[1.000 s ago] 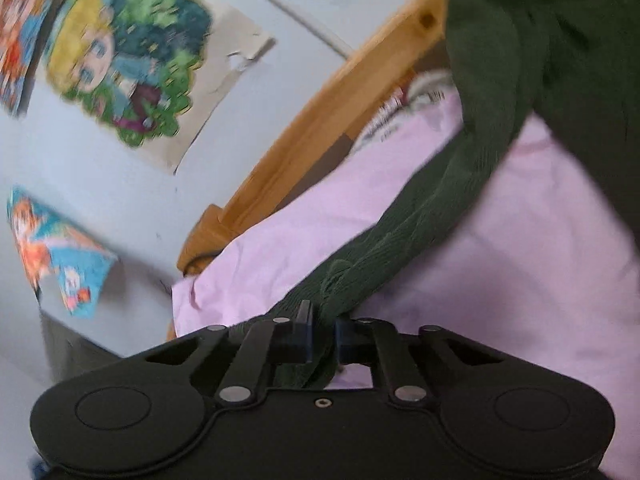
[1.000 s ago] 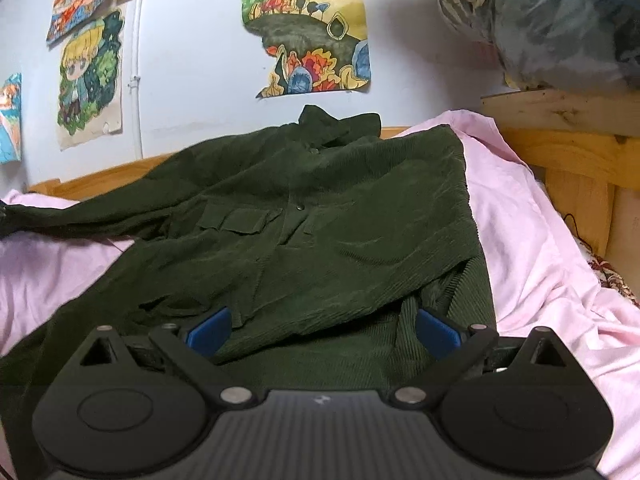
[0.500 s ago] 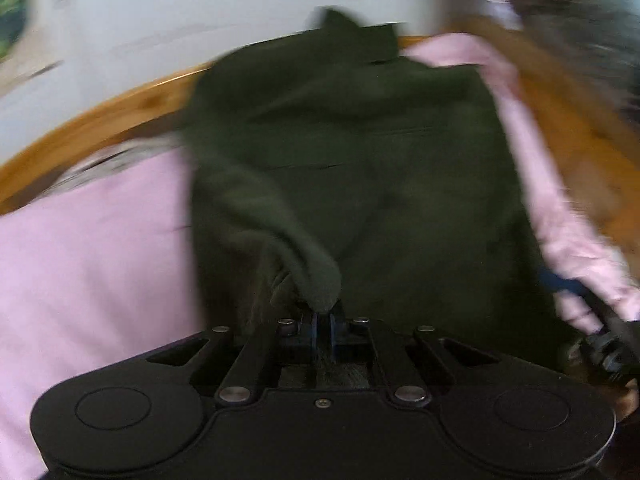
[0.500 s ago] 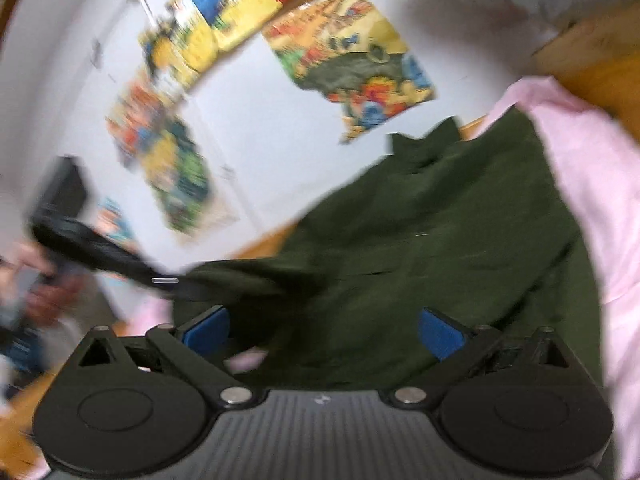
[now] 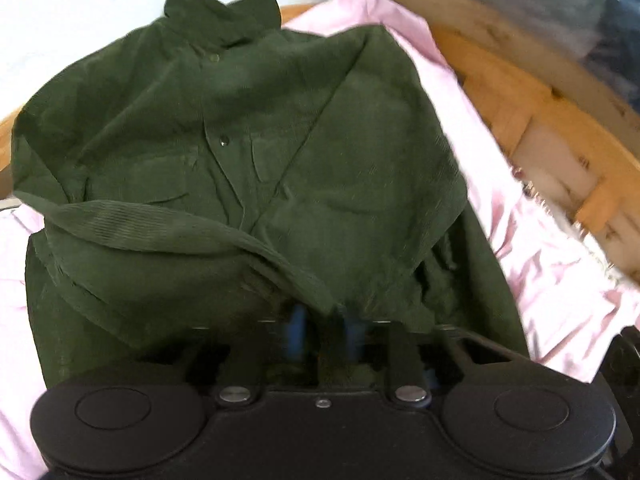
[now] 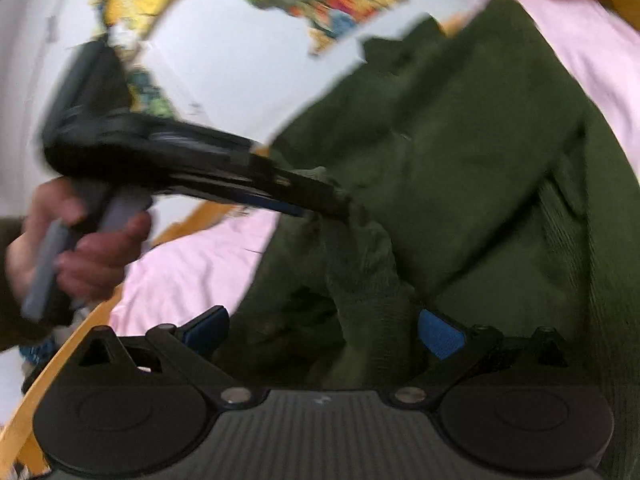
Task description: Fold large clothes
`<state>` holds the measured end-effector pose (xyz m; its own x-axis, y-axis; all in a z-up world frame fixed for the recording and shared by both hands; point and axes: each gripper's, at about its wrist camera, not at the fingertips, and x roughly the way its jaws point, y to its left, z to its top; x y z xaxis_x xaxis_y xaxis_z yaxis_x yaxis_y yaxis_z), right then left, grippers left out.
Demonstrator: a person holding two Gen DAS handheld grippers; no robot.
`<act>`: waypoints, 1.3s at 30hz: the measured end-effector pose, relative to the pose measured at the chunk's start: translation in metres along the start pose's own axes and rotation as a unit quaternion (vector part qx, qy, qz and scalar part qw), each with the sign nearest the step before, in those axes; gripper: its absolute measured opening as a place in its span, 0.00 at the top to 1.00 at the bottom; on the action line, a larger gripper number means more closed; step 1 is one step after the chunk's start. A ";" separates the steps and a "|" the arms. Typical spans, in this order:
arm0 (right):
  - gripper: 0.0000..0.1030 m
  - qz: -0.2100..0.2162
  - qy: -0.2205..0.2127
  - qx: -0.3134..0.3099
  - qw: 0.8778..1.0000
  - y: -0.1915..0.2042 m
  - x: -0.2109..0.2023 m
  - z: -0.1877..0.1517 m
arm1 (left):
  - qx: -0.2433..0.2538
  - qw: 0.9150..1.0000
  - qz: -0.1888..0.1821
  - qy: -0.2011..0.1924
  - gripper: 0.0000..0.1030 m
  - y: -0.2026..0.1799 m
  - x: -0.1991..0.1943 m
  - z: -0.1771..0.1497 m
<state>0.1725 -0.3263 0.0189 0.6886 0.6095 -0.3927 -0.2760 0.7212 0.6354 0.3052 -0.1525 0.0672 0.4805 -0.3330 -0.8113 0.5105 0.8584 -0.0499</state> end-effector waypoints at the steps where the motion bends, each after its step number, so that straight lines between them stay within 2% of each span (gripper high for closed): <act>1: 0.01 -0.007 0.004 0.011 1.000 -0.004 0.004 0.000 | 0.006 1.000 0.007 -0.006 0.40 0.003 -0.001 -0.002; 3: 0.06 -0.024 0.006 0.022 0.999 -0.011 0.011 0.001 | 0.019 0.999 0.018 -0.024 0.31 0.012 -0.008 -0.009; 4: 0.09 -0.037 0.010 0.022 0.999 -0.014 0.016 0.002 | 0.022 0.999 0.023 -0.032 0.30 0.020 -0.012 -0.013; 5: 0.20 -0.049 0.017 0.022 0.998 -0.016 0.019 0.001 | 0.020 0.999 0.030 -0.036 0.30 0.028 -0.016 -0.016; 6: 0.39 -0.060 0.021 0.023 0.998 -0.019 0.023 0.000 | 0.013 0.998 0.041 -0.040 0.28 0.039 -0.019 -0.020; 7: 0.50 -0.062 0.022 0.024 0.998 -0.022 0.023 -0.008 | 0.003 0.997 0.057 -0.044 0.27 0.051 -0.021 -0.024; 8: 0.71 -0.058 0.021 0.027 0.998 -0.024 0.022 -0.008 | -0.009 0.996 0.074 -0.045 0.27 0.064 -0.022 -0.028; 9: 0.78 -0.045 0.015 0.038 0.998 -0.027 0.018 -0.007 | -0.025 0.994 0.094 -0.047 0.27 0.079 -0.023 -0.032; 10: 0.80 -0.010 0.006 0.058 0.998 -0.029 0.014 -0.003 | -0.040 0.991 0.116 -0.050 0.27 0.094 -0.023 -0.036; 12: 0.81 0.098 -0.034 0.108 0.989 -0.040 -0.003 0.009 | -0.067 0.983 0.158 -0.062 0.30 0.123 -0.023 -0.043; 13: 0.81 0.124 -0.055 0.116 0.984 -0.044 -0.013 0.018 | -0.080 0.979 0.176 -0.068 0.31 0.138 -0.023 -0.046; 15: 0.81 0.138 -0.072 0.105 0.982 -0.052 -0.027 0.033 | -0.107 0.971 0.200 -0.074 0.32 0.164 -0.021 -0.049; 16: 0.81 0.131 -0.066 0.101 0.984 -0.059 -0.031 0.039 | -0.125 0.967 0.208 -0.078 0.32 0.178 -0.020 -0.051; 17: 0.75 0.107 -0.058 0.095 0.988 -0.065 -0.034 0.041 | -0.145 0.964 0.208 -0.082 0.32 0.189 -0.020 -0.052; 18: 0.64 0.062 -0.053 0.080 0.993 -0.070 -0.035 0.041 | -0.164 0.961 0.205 -0.085 0.32 0.200 -0.019 -0.054; 19: 0.60 0.015 -0.050 0.063 0.997 -0.073 -0.035 0.038 | -0.186 0.958 0.201 -0.090 0.32 0.211 -0.019 -0.054; 20: 0.57 -0.014 -0.042 0.055 0.998 -0.078 -0.033 0.035 | -0.205 0.954 0.197 -0.096 0.32 0.219 -0.017 -0.053; 22: 0.56 -0.015 -0.041 0.075 0.996 -0.088 -0.028 0.028 | -0.222 0.950 0.194 -0.107 0.31 0.229 -0.011 -0.050; 24: 0.42 0.001 -0.051 0.089 0.995 -0.092 -0.027 0.024 | -0.214 0.949 0.200 -0.113 0.29 0.230 0.001 -0.041; 27: 0.35 0.002 -0.055 0.068 0.996 -0.089 -0.024 0.019 | -0.189 0.953 0.208 -0.109 0.27 0.228 0.025 -0.025; 30: 0.32 -0.014 -0.050 0.028 0.998 -0.081 -0.021 0.012 | -0.197 0.956 0.189 -0.111 0.28 0.232 0.044 -0.014; 32: 0.31 -0.027 -0.045 0.001 0.999 -0.071 -0.016 0.012 | -0.217 0.953 0.179 -0.115 0.38 0.236 0.055 -0.010; 33: 0.31 -0.034 -0.042 -0.013 0.998 -0.067 -0.014 0.011 | -0.235 0.950 0.170 -0.115 0.55 0.239 0.059 -0.009; 34: 0.31 -0.038 -0.039 -0.024 0.998 -0.065 -0.017 0.009 | -0.256 0.947 0.157 -0.112 0.79 0.244 0.064 -0.009; 35: 0.40 -0.043 -0.040 -0.032 0.998 -0.065 -0.019 0.005 | -0.275 0.944 0.147 -0.109 0.89 0.247 0.068 -0.008; 36: 0.61 -0.048 -0.043 -0.035 0.997 -0.064 -0.019 0.004 | -0.292 0.939 0.144 -0.114 0.92 0.247 0.068 -0.009; 37: 0.68 -0.046 -0.042 -0.032 0.998 -0.066 -0.023 0.003 | -0.300 0.934 0.144 -0.130 0.96 0.245 0.065 -0.010; 39: 0.70 -0.030 -0.051 -0.014 0.998 -0.071 -0.028 0.003 | -0.299 0.929 0.153 -0.155 0.97 0.240 0.059 -0.011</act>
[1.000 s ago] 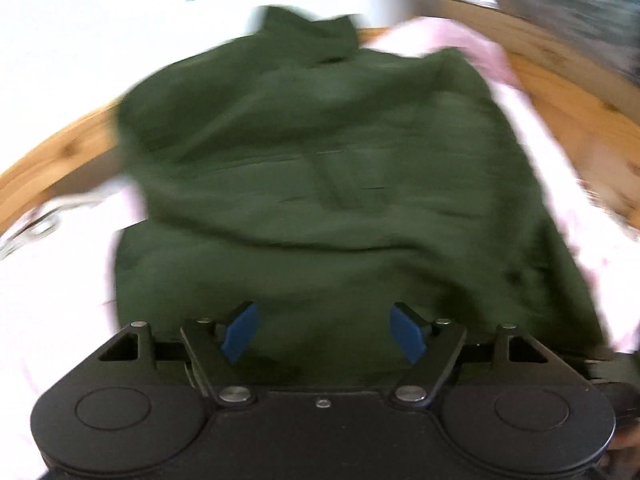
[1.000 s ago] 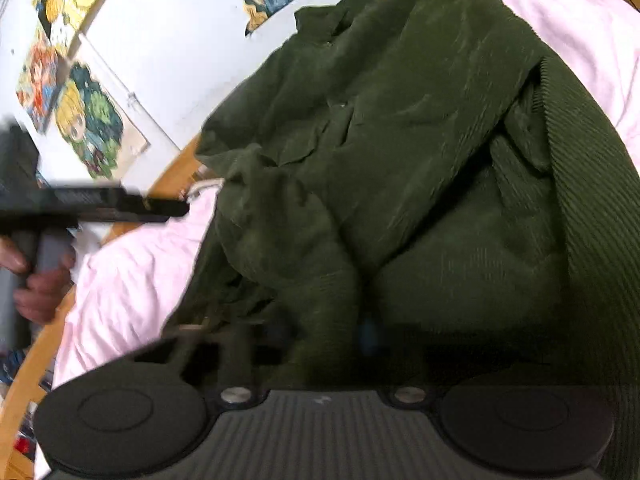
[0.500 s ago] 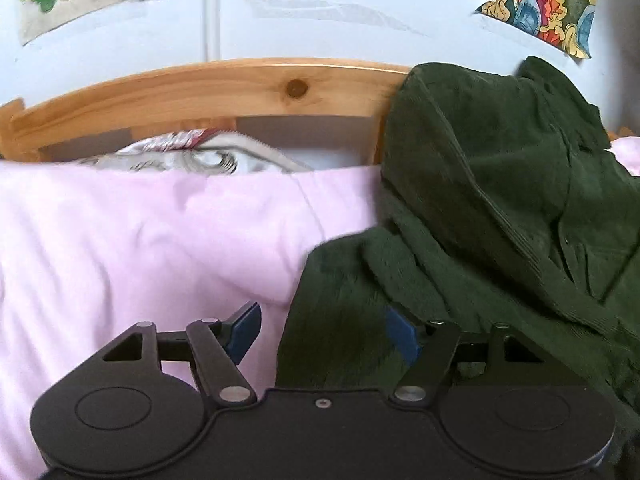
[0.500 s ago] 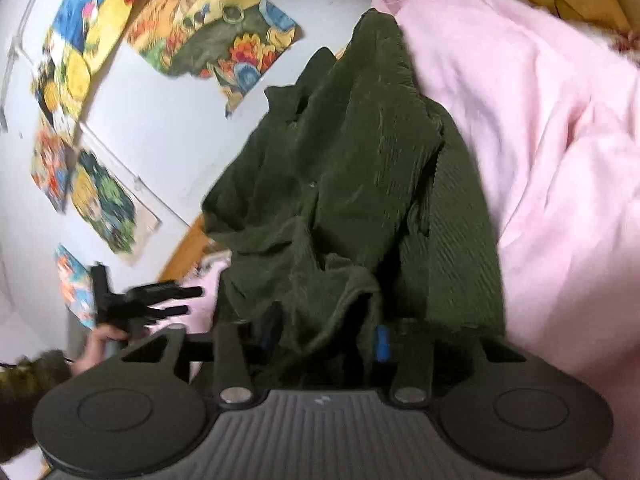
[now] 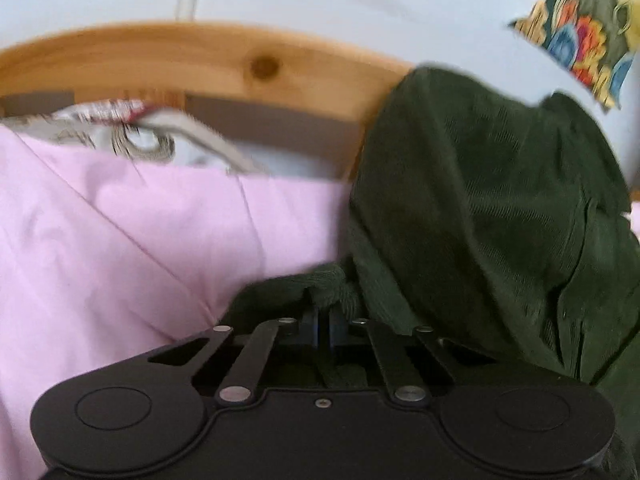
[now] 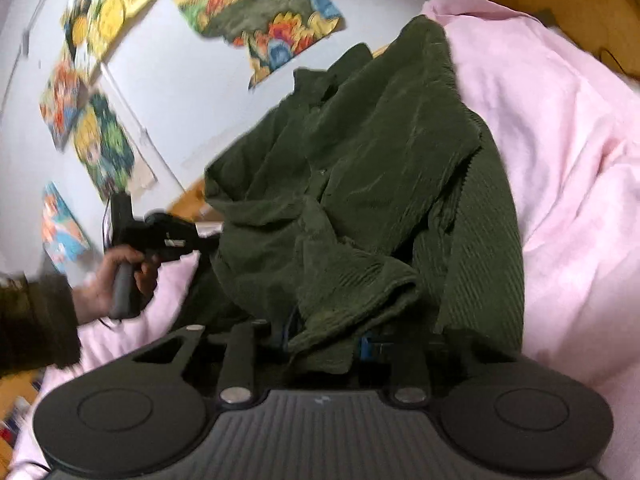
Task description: Fold large clothes
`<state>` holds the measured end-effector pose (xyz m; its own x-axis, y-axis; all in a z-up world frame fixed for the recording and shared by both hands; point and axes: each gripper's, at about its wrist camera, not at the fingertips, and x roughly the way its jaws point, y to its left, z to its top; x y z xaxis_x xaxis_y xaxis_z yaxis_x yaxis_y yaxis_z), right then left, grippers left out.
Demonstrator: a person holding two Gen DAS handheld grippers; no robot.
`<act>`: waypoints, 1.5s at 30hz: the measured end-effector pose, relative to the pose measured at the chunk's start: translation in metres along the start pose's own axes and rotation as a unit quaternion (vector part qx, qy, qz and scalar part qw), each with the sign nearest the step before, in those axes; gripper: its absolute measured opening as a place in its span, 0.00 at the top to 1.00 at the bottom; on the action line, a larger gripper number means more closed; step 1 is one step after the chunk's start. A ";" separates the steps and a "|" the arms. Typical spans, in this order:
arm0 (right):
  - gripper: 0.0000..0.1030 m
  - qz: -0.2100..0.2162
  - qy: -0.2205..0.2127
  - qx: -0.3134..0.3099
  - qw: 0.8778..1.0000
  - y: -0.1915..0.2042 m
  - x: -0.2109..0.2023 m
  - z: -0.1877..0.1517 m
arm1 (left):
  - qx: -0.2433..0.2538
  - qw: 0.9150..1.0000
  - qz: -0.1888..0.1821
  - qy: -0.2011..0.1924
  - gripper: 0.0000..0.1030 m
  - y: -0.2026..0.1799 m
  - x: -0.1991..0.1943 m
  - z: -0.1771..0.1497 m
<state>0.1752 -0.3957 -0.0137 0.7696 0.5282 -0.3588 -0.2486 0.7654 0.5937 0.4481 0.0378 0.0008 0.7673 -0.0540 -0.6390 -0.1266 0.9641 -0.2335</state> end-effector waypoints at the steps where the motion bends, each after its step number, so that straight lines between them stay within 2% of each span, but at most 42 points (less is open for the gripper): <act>1: 0.70 0.017 -0.006 0.014 1.000 -0.004 -0.002 0.001 | -0.008 1.000 0.001 -0.012 0.97 0.001 -0.005 -0.001; 4: 0.70 0.043 -0.005 0.043 0.998 -0.009 -0.001 0.002 | -0.051 0.997 -0.005 -0.055 0.97 0.019 -0.026 0.000; 6: 0.66 0.045 0.007 0.042 0.998 -0.008 0.005 -0.002 | -0.073 0.995 -0.006 -0.066 0.97 0.035 -0.029 -0.001; 9: 0.62 0.010 0.026 0.018 0.999 0.000 0.015 -0.008 | -0.087 0.995 0.010 -0.044 0.97 0.049 -0.016 -0.004; 11: 0.59 0.002 0.028 0.009 1.000 0.001 0.017 -0.010 | -0.083 0.996 0.011 -0.029 0.96 0.054 -0.009 -0.006; 12: 0.56 0.004 0.028 0.008 1.000 0.001 0.017 -0.010 | -0.076 0.997 0.014 -0.025 0.93 0.054 -0.005 -0.007; 14: 0.51 0.009 0.029 0.005 1.000 0.002 0.015 -0.010 | -0.052 0.998 0.029 -0.025 0.80 0.048 -0.007 -0.005; 15: 0.49 0.008 0.030 0.004 1.000 0.002 0.014 -0.011 | -0.035 0.998 0.040 -0.032 0.68 0.044 -0.011 -0.005; 16: 0.48 0.008 0.031 -0.001 0.999 0.004 0.014 -0.011 | -0.021 0.998 0.049 -0.038 0.61 0.042 -0.016 -0.004; 18: 0.42 0.009 0.034 -0.012 0.999 0.007 0.013 -0.012 | 0.005 0.998 0.044 -0.050 0.52 0.036 -0.027 -0.001; 21: 0.36 0.008 0.039 -0.027 0.999 0.013 0.015 -0.014 | 0.038 0.997 0.029 -0.057 0.44 0.023 -0.039 0.019; 24: 0.33 0.009 0.042 -0.038 0.998 0.016 0.014 -0.015 | 0.047 0.996 0.022 -0.067 0.37 0.005 -0.038 0.050; 25: 0.32 0.010 0.043 -0.040 0.998 0.016 0.014 -0.015 | 0.046 0.997 0.020 -0.065 0.33 -0.002 -0.036 0.060; 28: 0.31 0.010 0.042 -0.040 0.998 0.017 0.014 -0.016 | 0.048 0.998 0.014 -0.043 0.31 -0.021 -0.023 0.085; 29: 0.31 0.010 0.042 -0.040 0.998 0.017 0.013 -0.016 | 0.054 0.998 0.020 -0.028 0.31 -0.029 -0.017 0.090; 30: 0.31 0.010 0.042 -0.040 0.998 0.017 0.014 -0.016 | 0.065 0.997 0.033 -0.007 0.39 -0.037 -0.008 0.094; 31: 0.31 0.010 0.042 -0.040 0.998 0.017 0.014 -0.016 | 0.072 0.997 0.041 0.011 0.63 -0.044 0.001 0.096; 32: 0.31 0.010 0.042 -0.040 0.998 0.017 0.013 -0.016 | 0.071 0.996 0.040 0.026 0.79 -0.049 0.008 0.095; 33: 0.31 0.009 0.041 -0.040 0.998 0.017 0.013 -0.016 | 0.062 0.997 0.031 0.041 1.00 -0.052 0.015 0.094; 38: 0.31 0.009 0.038 -0.038 0.999 0.017 0.013 -0.017 | 0.030 0.999 -0.005 -0.011 1.00 -0.062 0.014 0.090; 41: 0.31 0.009 0.037 -0.037 0.999 0.016 0.012 -0.017 | 0.015 0.998 -0.040 -0.035 1.00 -0.066 0.010 0.093; 43: 0.31 0.008 0.038 -0.038 0.999 0.016 0.012 -0.017 | 0.030 0.998 -0.044 -0.036 1.00 -0.075 0.010 0.094; 45: 0.31 0.009 0.038 -0.038 0.999 0.015 0.012 -0.017 | 0.067 0.995 -0.042 -0.054 0.99 -0.080 0.002 0.089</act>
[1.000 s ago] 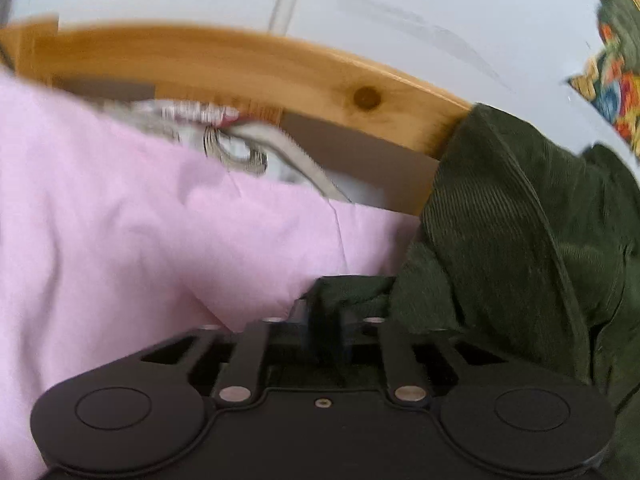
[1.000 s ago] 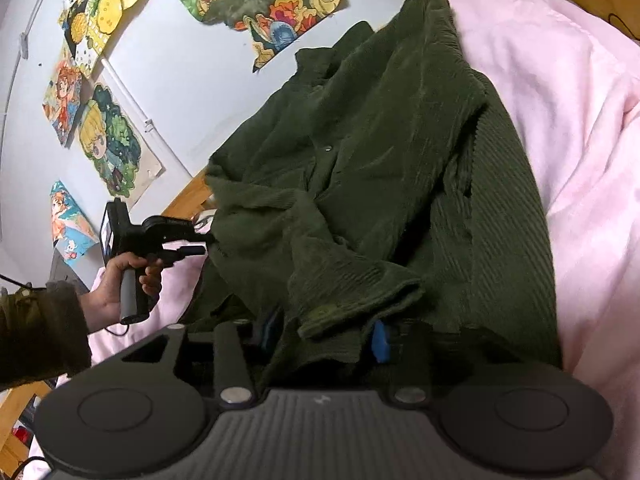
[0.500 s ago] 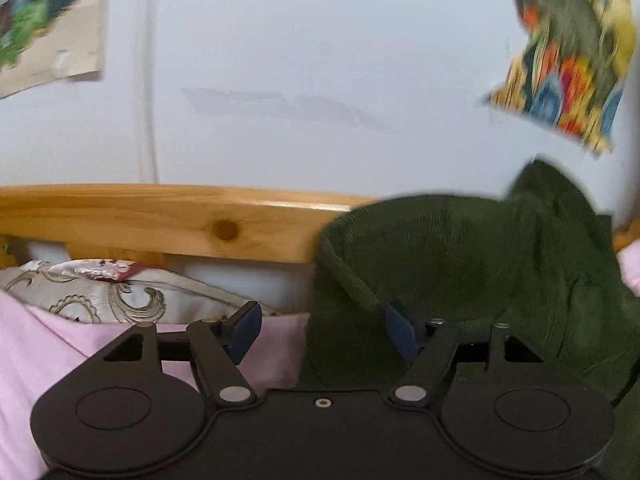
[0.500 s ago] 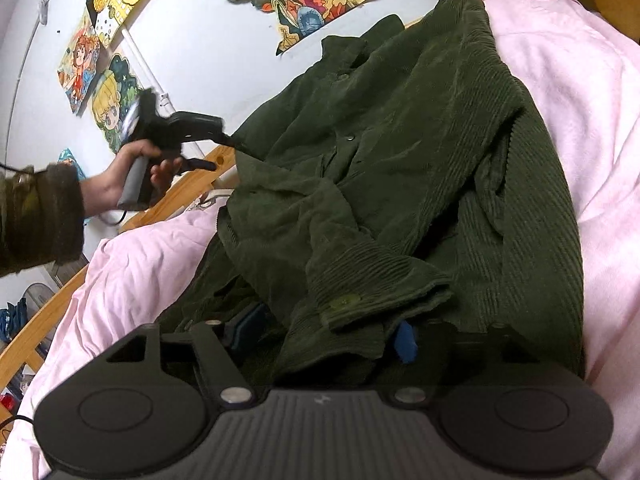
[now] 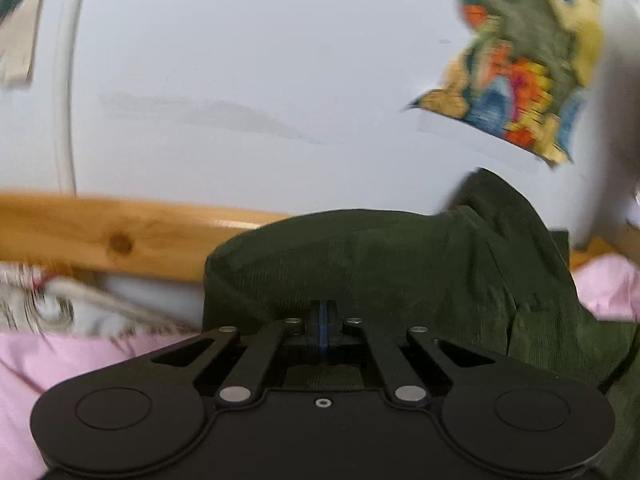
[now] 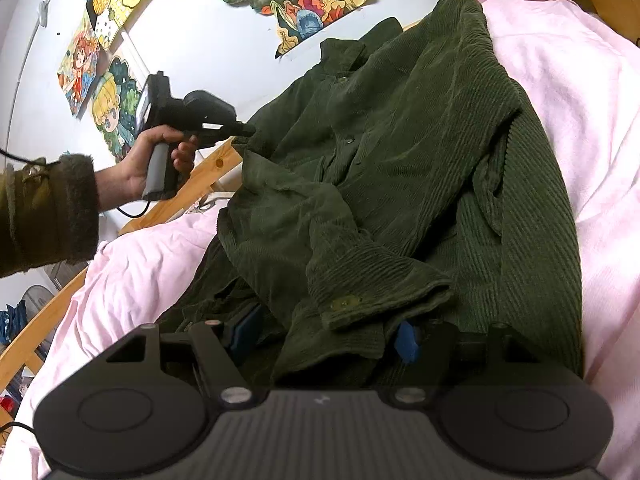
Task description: Fold large clothes
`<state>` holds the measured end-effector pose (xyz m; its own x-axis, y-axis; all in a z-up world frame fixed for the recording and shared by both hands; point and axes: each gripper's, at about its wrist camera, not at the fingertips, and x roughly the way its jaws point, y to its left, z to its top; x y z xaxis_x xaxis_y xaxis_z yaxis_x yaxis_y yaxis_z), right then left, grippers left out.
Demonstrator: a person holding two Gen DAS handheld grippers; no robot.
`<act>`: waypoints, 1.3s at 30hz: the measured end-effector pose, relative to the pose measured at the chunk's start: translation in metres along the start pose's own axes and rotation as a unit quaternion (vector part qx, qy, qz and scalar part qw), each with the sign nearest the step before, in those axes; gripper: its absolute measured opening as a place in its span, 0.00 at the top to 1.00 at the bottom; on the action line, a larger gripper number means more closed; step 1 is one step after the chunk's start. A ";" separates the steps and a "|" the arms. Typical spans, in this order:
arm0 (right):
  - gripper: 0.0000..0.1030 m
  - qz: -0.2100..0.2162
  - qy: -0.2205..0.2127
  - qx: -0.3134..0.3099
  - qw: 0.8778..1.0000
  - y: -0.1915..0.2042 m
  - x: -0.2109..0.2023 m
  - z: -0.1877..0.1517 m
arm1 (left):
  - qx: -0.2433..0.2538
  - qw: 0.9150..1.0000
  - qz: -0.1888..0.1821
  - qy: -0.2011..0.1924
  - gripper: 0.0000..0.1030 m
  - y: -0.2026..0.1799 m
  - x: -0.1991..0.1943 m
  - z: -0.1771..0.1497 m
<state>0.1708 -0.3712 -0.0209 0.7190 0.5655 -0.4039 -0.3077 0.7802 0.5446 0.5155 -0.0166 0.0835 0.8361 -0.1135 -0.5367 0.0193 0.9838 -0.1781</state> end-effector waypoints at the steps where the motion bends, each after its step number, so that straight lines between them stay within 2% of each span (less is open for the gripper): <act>1: 0.31 0.000 0.000 0.000 1.000 0.000 0.000 0.000 | 0.011 1.000 0.008 -0.005 0.85 -0.001 -0.005 -0.003; 2: 0.31 0.000 0.000 0.001 1.000 0.000 0.000 0.000 | 0.013 1.000 0.022 -0.004 0.75 0.001 -0.010 -0.006; 3: 0.31 -0.001 0.000 0.000 1.000 0.000 0.000 0.000 | 0.003 0.999 0.039 0.001 0.51 0.006 -0.014 -0.007; 4: 0.31 -0.001 0.000 0.000 1.000 0.000 0.000 0.000 | -0.014 0.998 0.058 0.007 0.33 0.013 -0.017 -0.008; 5: 0.30 -0.002 0.000 -0.002 1.000 0.000 0.001 -0.001 | -0.032 0.997 0.070 0.008 0.29 0.019 -0.019 -0.008; 7: 0.29 -0.005 0.001 -0.007 1.000 0.002 0.002 -0.001 | -0.051 0.996 0.064 0.022 0.28 0.027 -0.016 -0.006; 9: 0.28 -0.003 0.002 -0.012 1.000 0.003 0.003 -0.002 | -0.042 0.996 0.051 0.057 0.25 0.026 -0.006 -0.002; 12: 0.27 -0.001 0.002 -0.011 1.000 0.003 0.003 -0.001 | 0.022 0.996 0.052 0.073 0.25 0.006 0.005 0.001; 13: 0.27 0.000 0.002 -0.010 1.000 0.002 0.003 -0.001 | 0.045 0.995 0.058 0.073 0.38 0.000 0.007 -0.002; 14: 0.27 0.001 0.002 -0.010 1.000 0.002 0.003 -0.001 | 0.060 0.993 0.060 0.077 0.56 -0.006 0.011 -0.002; 15: 0.27 0.004 0.002 -0.010 1.000 0.002 0.003 -0.001 | 0.061 0.992 0.060 0.089 0.99 -0.010 0.017 -0.002; 16: 0.27 0.004 0.002 -0.010 1.000 0.001 0.003 -0.001 | 0.049 0.992 0.066 0.096 0.98 -0.011 0.021 -0.001; 19: 0.27 0.004 0.002 -0.011 1.000 0.001 0.003 -0.001 | 0.023 0.996 0.056 0.061 1.00 -0.017 0.019 0.000; 21: 0.27 0.004 0.002 -0.011 1.000 0.001 0.004 -0.001 | 0.009 0.999 0.027 0.023 1.00 -0.020 0.011 0.003; 23: 0.27 0.004 0.002 -0.011 1.000 0.001 0.004 -0.001 | -0.002 1.000 0.005 0.007 1.00 -0.022 0.008 0.004; 25: 0.27 0.004 0.002 -0.011 1.000 0.001 0.004 -0.001 | -0.004 1.000 -0.020 0.018 0.99 -0.022 0.010 0.005; 26: 0.27 0.005 0.002 -0.011 1.000 0.001 0.004 -0.001 | 0.006 0.999 -0.033 0.035 0.97 -0.022 0.012 0.004; 27: 0.27 0.004 0.002 -0.012 1.000 0.001 0.005 -0.001 | 0.021 0.998 -0.036 0.051 0.90 -0.022 0.013 0.003; 28: 0.27 0.005 0.002 -0.012 1.000 0.000 0.005 -0.001 | 0.035 0.997 -0.030 0.055 0.71 -0.021 0.011 0.001; 29: 0.27 0.005 0.002 -0.012 1.000 0.000 0.005 -0.001 | 0.047 0.997 -0.024 0.056 0.58 -0.018 0.007 0.000; 30: 0.27 0.004 0.002 -0.012 1.000 0.000 0.005 -0.001 | 0.058 0.997 -0.019 0.052 0.33 -0.015 -0.001 -0.002; 31: 0.27 0.006 0.003 -0.012 1.000 0.000 0.005 0.000 | 0.069 0.997 -0.017 0.039 0.20 -0.010 -0.011 -0.004; 33: 0.27 0.004 -0.004 -0.011 1.000 0.001 0.003 -0.001 | 0.100 0.995 -0.017 0.011 0.20 0.002 -0.031 -0.008; 34: 0.27 0.001 -0.012 -0.009 1.000 0.001 0.002 -0.001 | 0.115 0.993 -0.012 0.011 0.20 0.009 -0.037 -0.011; 37: 0.28 -0.013 -0.042 0.006 0.999 -0.001 -0.005 -0.001 | 0.133 0.990 0.013 0.039 0.27 0.036 -0.042 -0.023; 39: 0.40 -0.024 -0.058 0.016 0.998 -0.002 -0.008 -0.002 | 0.114 0.991 0.033 0.062 0.33 0.058 -0.039 -0.033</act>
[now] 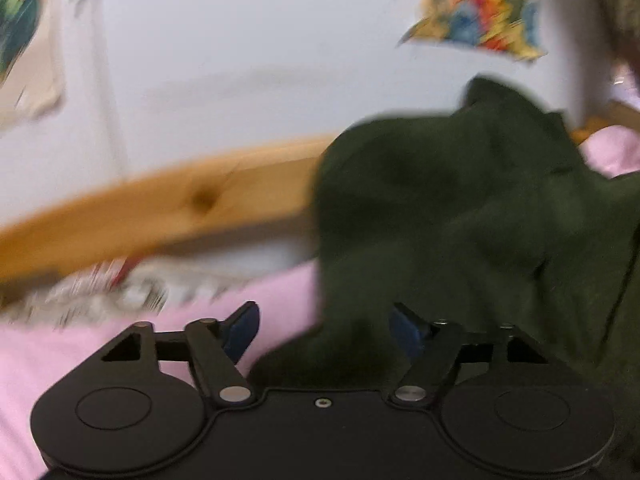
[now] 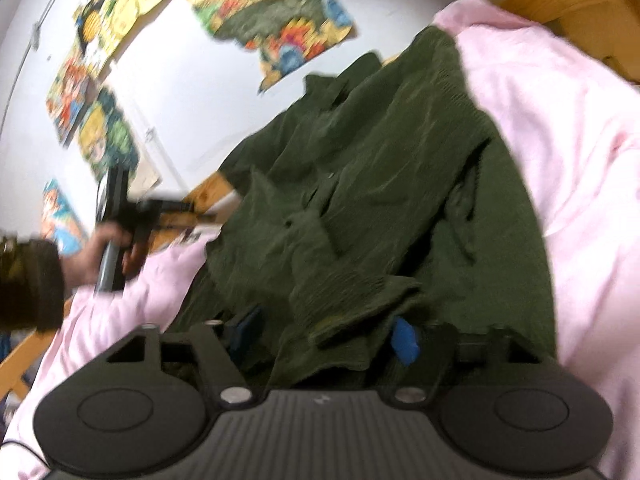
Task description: Fold large clothes
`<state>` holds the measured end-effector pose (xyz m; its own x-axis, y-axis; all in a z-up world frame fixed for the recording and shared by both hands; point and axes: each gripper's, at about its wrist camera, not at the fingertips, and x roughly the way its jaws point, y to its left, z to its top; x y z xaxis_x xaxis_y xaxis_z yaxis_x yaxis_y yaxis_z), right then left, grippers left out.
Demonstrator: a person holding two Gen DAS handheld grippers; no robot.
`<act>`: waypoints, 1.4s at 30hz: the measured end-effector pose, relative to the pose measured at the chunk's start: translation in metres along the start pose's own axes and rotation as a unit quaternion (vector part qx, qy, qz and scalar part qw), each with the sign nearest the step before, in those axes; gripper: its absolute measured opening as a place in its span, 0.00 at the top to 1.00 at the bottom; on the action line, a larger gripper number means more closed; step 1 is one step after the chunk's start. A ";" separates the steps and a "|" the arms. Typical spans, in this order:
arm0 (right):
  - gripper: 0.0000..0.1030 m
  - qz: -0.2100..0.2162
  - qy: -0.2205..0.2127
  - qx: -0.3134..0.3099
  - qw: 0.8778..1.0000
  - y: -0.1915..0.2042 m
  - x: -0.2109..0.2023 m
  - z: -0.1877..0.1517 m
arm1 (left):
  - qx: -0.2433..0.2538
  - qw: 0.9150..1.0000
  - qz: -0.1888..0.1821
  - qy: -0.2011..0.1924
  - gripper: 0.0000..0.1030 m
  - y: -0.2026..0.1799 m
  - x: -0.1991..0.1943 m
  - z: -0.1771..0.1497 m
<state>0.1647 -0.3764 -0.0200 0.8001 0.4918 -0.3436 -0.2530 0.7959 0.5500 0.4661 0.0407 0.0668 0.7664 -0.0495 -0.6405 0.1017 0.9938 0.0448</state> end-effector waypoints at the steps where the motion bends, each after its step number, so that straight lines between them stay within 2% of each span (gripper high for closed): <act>1: 0.45 -0.012 -0.002 0.003 1.000 0.000 0.000 0.000 | -0.015 1.000 0.006 0.012 0.38 0.009 0.005 -0.006; 2: 0.53 -0.020 -0.003 0.007 1.000 -0.001 0.001 0.000 | -0.029 0.999 0.012 0.025 0.40 0.016 0.011 -0.011; 4: 0.62 -0.022 -0.002 0.017 1.000 -0.006 0.002 0.000 | -0.042 0.998 0.027 0.045 0.53 0.023 0.023 -0.018; 5: 0.67 -0.025 -0.002 0.021 0.999 -0.008 0.003 0.000 | -0.046 0.997 0.032 0.051 0.54 0.026 0.029 -0.021; 6: 0.68 -0.025 0.001 0.025 0.999 -0.009 0.004 0.000 | -0.052 0.997 0.033 0.054 0.57 0.029 0.033 -0.024; 9: 0.68 -0.023 0.007 0.028 0.999 -0.012 0.007 0.000 | -0.073 0.995 0.024 0.064 0.80 0.032 0.045 -0.028; 14: 0.63 -0.021 0.012 0.023 0.999 -0.014 0.011 -0.001 | -0.071 0.995 0.045 0.051 0.80 0.024 0.056 -0.044; 16: 0.58 -0.019 0.009 0.016 1.000 -0.012 0.010 0.000 | -0.070 0.995 0.055 0.040 0.76 0.020 0.055 -0.048; 17: 0.51 -0.021 0.009 0.009 1.000 -0.009 0.009 0.001 | -0.070 0.995 0.062 0.034 0.74 0.018 0.052 -0.049; 18: 0.42 -0.023 0.009 0.001 1.000 -0.004 0.008 0.003 | -0.077 0.994 0.071 0.027 0.66 0.017 0.047 -0.050; 19: 0.37 -0.028 0.006 -0.014 0.999 0.002 0.005 0.007 | -0.082 0.993 0.082 0.021 0.49 0.015 0.041 -0.052; 20: 0.27 -0.036 -0.001 -0.032 0.999 0.010 0.001 0.013 | -0.089 0.991 0.095 0.015 0.38 0.014 0.034 -0.053; 21: 0.17 -0.043 -0.014 -0.054 0.998 0.017 -0.004 0.018 | -0.098 0.990 0.105 0.004 0.18 0.013 0.026 -0.056; 22: 0.13 -0.055 -0.034 -0.080 0.995 0.027 -0.010 0.025 | -0.105 0.988 0.110 -0.009 0.11 0.013 0.020 -0.059; 24: 0.07 -0.074 -0.059 -0.106 0.990 0.040 -0.017 0.041 | -0.104 0.988 0.107 -0.036 0.09 0.007 0.004 -0.065; 26: 0.02 -0.097 -0.072 -0.102 0.987 0.045 -0.017 0.061 | -0.073 0.992 0.092 -0.053 0.04 -0.003 -0.005 -0.066; 29: 0.00 -0.115 -0.049 -0.095 0.988 0.043 0.008 0.102 | -0.040 0.995 0.072 -0.062 0.01 -0.021 -0.014 -0.067; 32: 0.00 -0.145 -0.034 -0.098 0.984 0.047 0.046 0.151 | -0.035 0.996 0.031 -0.072 0.01 -0.032 -0.029 -0.074; 34: 0.00 -0.169 -0.047 -0.083 0.981 0.050 0.078 0.185 | -0.037 0.996 0.005 -0.078 0.01 -0.036 -0.036 -0.083; 37: 0.02 -0.160 -0.053 -0.033 0.985 0.043 0.133 0.227 | -0.035 0.997 -0.025 -0.069 0.01 -0.040 -0.043 -0.101; 39: 0.08 -0.176 -0.051 -0.014 0.983 0.037 0.174 0.252 | -0.040 0.997 -0.046 -0.049 0.01 -0.038 -0.042 -0.109; 42: 0.17 -0.210 -0.064 -0.022 0.975 0.027 0.221 0.281 | -0.058 0.996 -0.064 -0.026 0.01 -0.027 -0.042 -0.117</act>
<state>0.4879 -0.3458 0.1326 0.8989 0.0725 -0.4322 0.0914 0.9335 0.3467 0.3568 0.0275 0.0029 0.7840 -0.1792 -0.5943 0.1300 0.9836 -0.1251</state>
